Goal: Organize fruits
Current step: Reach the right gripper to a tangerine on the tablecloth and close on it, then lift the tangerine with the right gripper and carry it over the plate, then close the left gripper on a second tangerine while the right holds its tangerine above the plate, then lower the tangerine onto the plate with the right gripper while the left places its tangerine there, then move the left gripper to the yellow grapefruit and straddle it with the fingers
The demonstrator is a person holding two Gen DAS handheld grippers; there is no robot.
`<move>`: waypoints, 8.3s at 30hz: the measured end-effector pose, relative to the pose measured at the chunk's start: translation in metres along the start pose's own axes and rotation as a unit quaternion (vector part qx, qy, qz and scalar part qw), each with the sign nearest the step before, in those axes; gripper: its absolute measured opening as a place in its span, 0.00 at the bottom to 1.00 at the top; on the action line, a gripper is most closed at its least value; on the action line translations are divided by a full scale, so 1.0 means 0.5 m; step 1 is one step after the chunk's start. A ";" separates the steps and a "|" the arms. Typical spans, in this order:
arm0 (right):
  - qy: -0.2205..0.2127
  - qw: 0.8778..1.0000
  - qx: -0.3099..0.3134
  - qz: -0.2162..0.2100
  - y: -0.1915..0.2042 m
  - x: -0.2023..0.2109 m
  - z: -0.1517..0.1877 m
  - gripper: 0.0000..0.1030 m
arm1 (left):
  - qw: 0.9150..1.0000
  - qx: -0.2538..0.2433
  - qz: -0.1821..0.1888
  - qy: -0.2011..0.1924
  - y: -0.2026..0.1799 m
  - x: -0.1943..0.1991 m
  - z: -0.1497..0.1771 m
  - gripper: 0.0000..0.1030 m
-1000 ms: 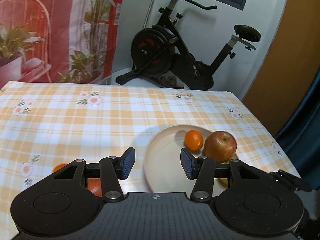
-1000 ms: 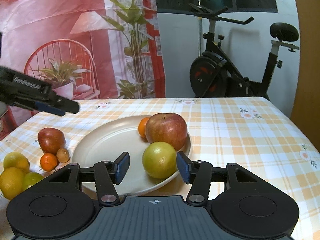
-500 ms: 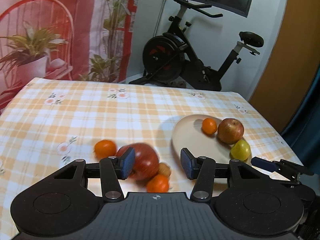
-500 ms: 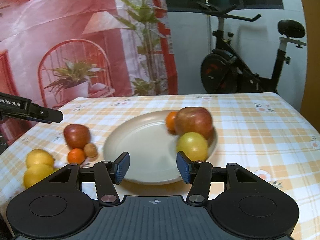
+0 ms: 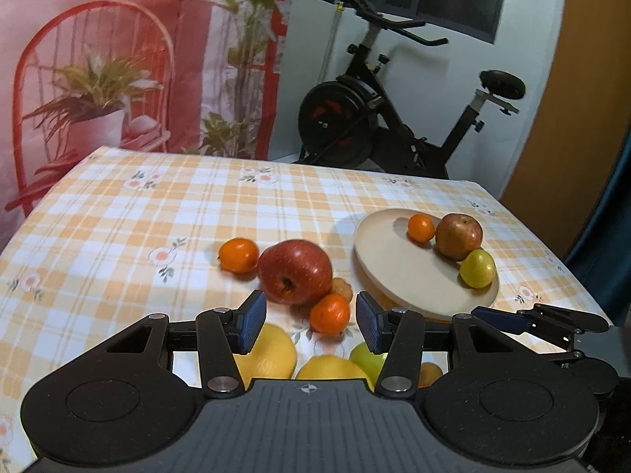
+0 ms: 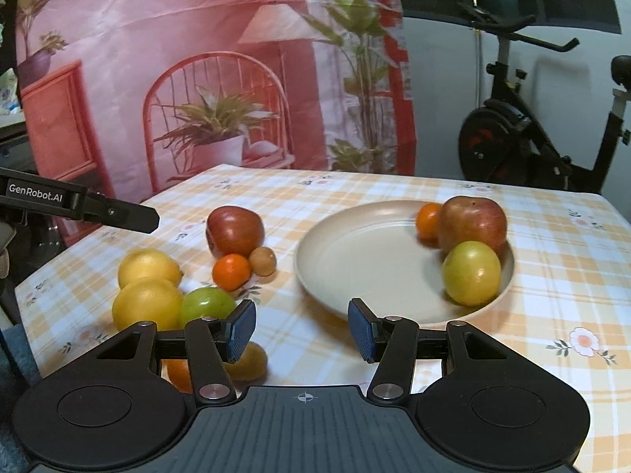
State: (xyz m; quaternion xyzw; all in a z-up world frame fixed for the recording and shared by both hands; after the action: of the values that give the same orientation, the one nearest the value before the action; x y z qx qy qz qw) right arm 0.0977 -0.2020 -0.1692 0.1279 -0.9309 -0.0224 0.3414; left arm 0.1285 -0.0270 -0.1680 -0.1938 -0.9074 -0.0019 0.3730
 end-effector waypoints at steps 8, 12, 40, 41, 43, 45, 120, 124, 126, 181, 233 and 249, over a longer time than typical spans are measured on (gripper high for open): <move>0.000 1.000 0.012 -0.016 0.011 0.006 0.008 0.47 | 0.999 0.027 -0.027 0.005 0.018 0.011 0.027 0.51; 0.007 0.999 0.039 -0.022 0.031 0.007 0.015 0.47 | 0.999 0.033 -0.031 -0.002 0.021 0.027 0.031 0.51; 0.044 0.988 0.126 -0.080 0.122 0.009 0.040 0.39 | 0.999 0.018 -0.029 0.015 0.000 0.029 0.057 0.51; 0.047 0.987 0.128 -0.081 0.124 0.007 0.041 0.39 | 0.999 0.018 -0.029 0.016 0.000 0.029 0.057 0.51; 0.051 0.987 0.128 -0.082 0.126 0.004 0.042 0.39 | 0.999 0.017 -0.029 0.016 -0.001 0.030 0.057 0.51; 0.054 0.987 0.130 -0.079 0.127 0.001 0.043 0.39 | 0.999 0.017 -0.029 0.017 -0.002 0.030 0.057 0.51; -0.061 0.998 0.015 0.026 -0.066 -0.041 -0.043 0.33 | 0.989 0.125 -0.042 0.064 0.138 -0.179 -0.143 0.51; -0.060 0.998 0.013 0.023 -0.067 -0.042 -0.041 0.33 | 0.985 0.149 -0.037 0.082 0.150 -0.211 -0.139 0.51; -0.060 0.998 0.014 0.022 -0.068 -0.043 -0.041 0.33 | 0.983 0.158 -0.034 0.087 0.153 -0.220 -0.138 0.51; -0.012 0.998 0.028 0.059 -0.067 -0.055 -0.020 0.33 | 0.994 -0.008 0.061 0.086 -0.112 -0.237 -0.134 0.42; -0.045 0.996 0.033 0.063 -0.065 -0.031 -0.015 0.47 | 0.998 0.009 0.029 0.046 -0.048 -0.126 -0.114 0.43; -0.034 0.998 0.009 0.050 -0.032 -0.003 -0.006 0.47 | 1.000 0.023 -0.016 0.010 0.038 -0.006 -0.044 0.43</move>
State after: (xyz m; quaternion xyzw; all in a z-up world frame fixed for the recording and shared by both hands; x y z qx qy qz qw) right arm 0.1040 -0.2170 -0.1699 0.0836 -0.9472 -0.0015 0.3095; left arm 0.1518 -0.0139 -0.1568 -0.1702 -0.9066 0.0114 0.3861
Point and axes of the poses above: each gripper's, at about its wrist camera, not at the fingertips, and x roughly against the way its jaws point, y to its left, z to its underside, the point moved 3 cm from there along -x, roughly the way its jaws point, and after that the axes turned 6 degrees about y, right-handed, at the moved point
